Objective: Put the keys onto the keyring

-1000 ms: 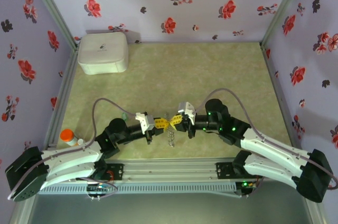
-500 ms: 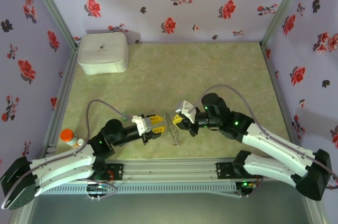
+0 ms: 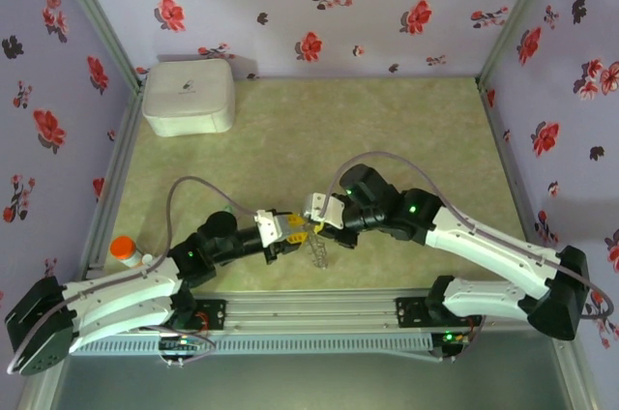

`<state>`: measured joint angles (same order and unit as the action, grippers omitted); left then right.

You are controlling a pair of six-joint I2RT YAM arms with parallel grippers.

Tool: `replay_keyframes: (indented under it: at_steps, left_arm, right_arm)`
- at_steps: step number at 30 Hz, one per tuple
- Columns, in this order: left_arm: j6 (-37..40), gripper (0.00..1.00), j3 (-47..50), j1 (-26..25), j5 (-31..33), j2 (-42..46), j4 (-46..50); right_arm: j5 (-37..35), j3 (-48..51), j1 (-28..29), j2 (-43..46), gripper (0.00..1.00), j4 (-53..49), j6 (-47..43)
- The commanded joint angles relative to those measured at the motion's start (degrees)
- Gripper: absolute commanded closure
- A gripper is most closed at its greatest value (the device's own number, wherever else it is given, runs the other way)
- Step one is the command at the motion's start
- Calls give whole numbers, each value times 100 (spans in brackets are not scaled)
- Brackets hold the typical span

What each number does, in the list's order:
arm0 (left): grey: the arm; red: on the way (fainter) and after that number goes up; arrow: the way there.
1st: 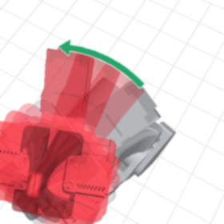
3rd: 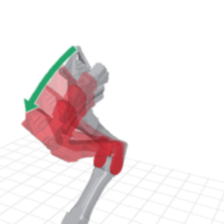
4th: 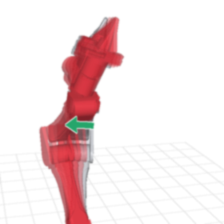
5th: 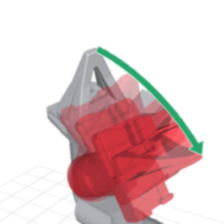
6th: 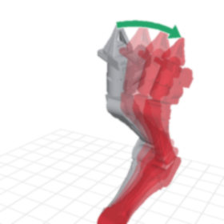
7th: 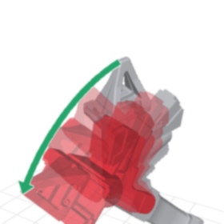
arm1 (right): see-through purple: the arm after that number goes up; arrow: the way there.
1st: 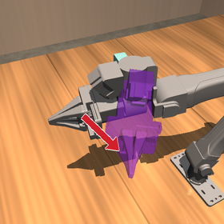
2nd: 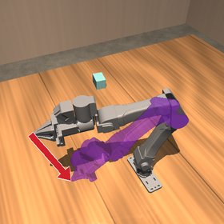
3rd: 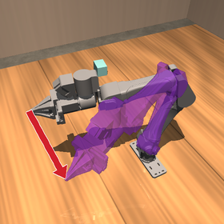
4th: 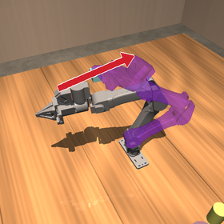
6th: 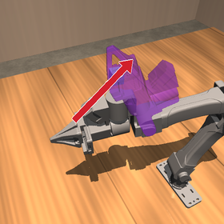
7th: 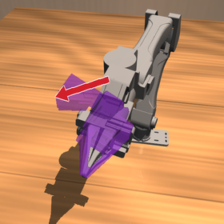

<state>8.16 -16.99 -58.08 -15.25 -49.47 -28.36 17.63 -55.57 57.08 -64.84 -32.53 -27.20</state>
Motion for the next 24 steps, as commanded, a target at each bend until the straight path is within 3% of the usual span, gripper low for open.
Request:
replay_keyframes:
  at_steps: [1,7,13,17,19,24]
  left_arm:
    - [61,72,-196,22,-162,-102,-177]
    - [61,82,-225,19,-222,-168,-132]
    - [41,100,-243,21,-268,-151,-67]
    - [56,100,-243,23,-268,-129,-99]
    - [68,100,-222,19,-214,-117,-132]
    - [67,100,-63,17,387,-195,-686]
  right_arm:
    - [-151,-286,167,-102,100,-120,-245]
    - [-233,-388,315,-230,100,-158,-289]
    - [-244,-410,382,-260,100,-114,-294]
    - [-382,-324,392,-185,98,57,-107]
    - [-678,-189,368,1,70,244,180]
    - [-1549,263,8,838,46,626,1387]
